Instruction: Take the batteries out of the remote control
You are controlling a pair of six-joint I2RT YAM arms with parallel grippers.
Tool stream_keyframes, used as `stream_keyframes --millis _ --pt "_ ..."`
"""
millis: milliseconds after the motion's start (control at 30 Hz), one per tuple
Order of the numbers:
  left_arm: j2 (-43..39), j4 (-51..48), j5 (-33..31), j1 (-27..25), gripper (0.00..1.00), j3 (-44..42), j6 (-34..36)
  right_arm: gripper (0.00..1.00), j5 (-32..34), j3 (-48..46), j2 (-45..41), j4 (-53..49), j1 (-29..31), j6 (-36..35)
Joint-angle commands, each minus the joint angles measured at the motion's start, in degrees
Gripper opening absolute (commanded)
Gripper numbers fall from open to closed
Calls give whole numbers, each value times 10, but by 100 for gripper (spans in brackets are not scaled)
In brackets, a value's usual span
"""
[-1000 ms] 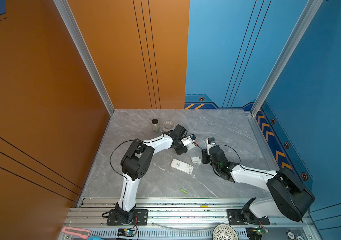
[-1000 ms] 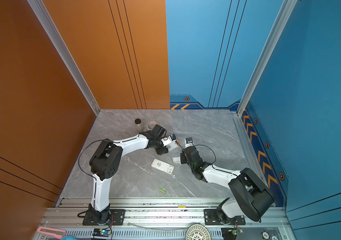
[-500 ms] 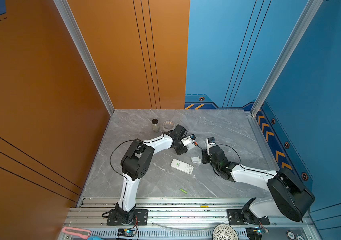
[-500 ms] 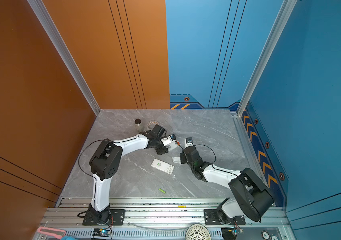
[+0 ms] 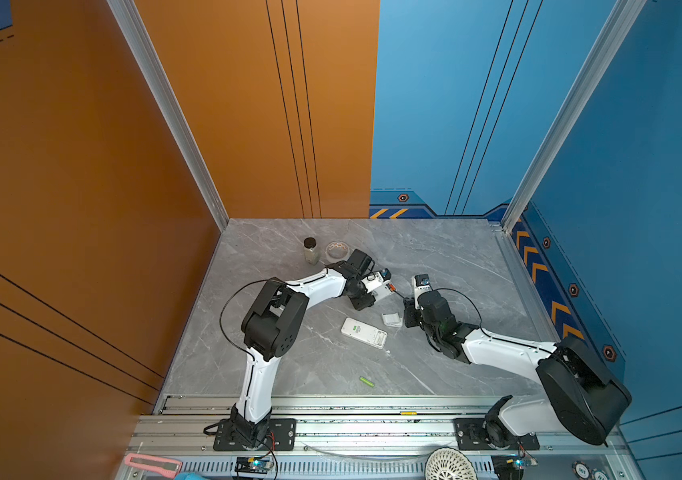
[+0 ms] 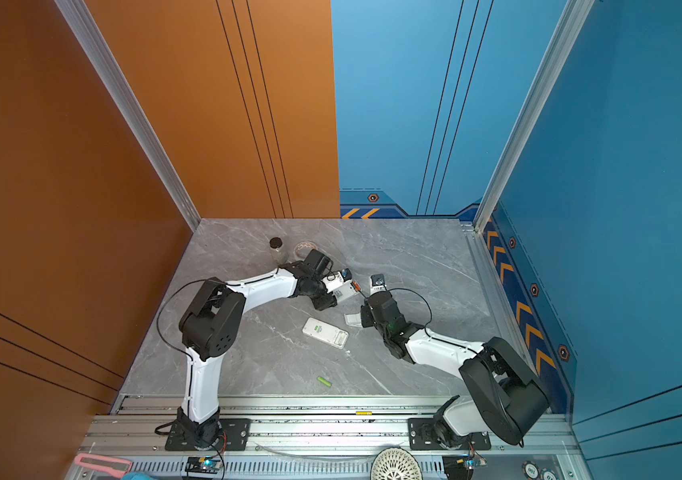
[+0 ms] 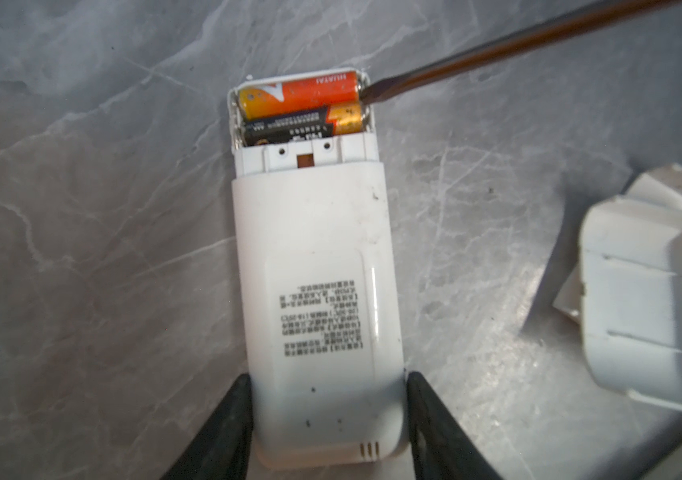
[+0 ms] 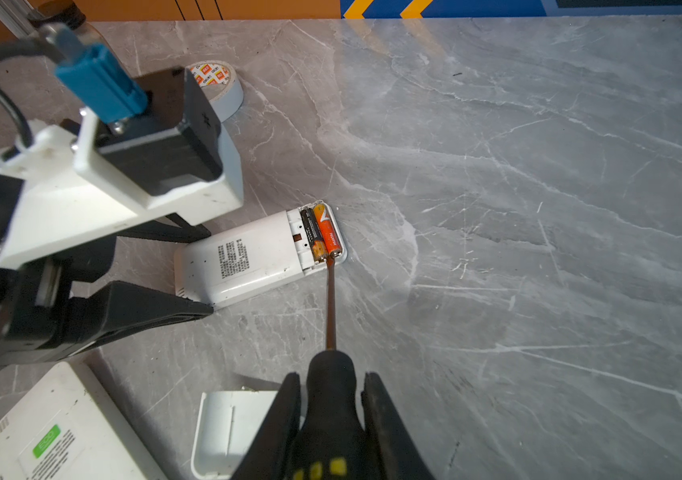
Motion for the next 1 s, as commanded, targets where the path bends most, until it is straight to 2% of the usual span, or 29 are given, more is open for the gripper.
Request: stream_keyframes --millis 0,267,533,833,900,967 --pt "25 -122 120 -38 0 -20 37 0 37 12 -13 111 -9 -2" --pt "25 -124 133 -32 0 -19 37 0 70 9 23 201 5 -7" --pt "24 -125 131 -32 0 -20 30 0 53 3 8 177 6 1" --pt "21 -116 119 -25 0 -15 13 0 59 -37 -86 69 -3 27" --pt "22 -115 115 -24 0 -13 13 0 32 -26 -104 7 -16 45" --pt "23 -115 115 -24 0 -12 14 0 8 13 -114 -109 -35 72"
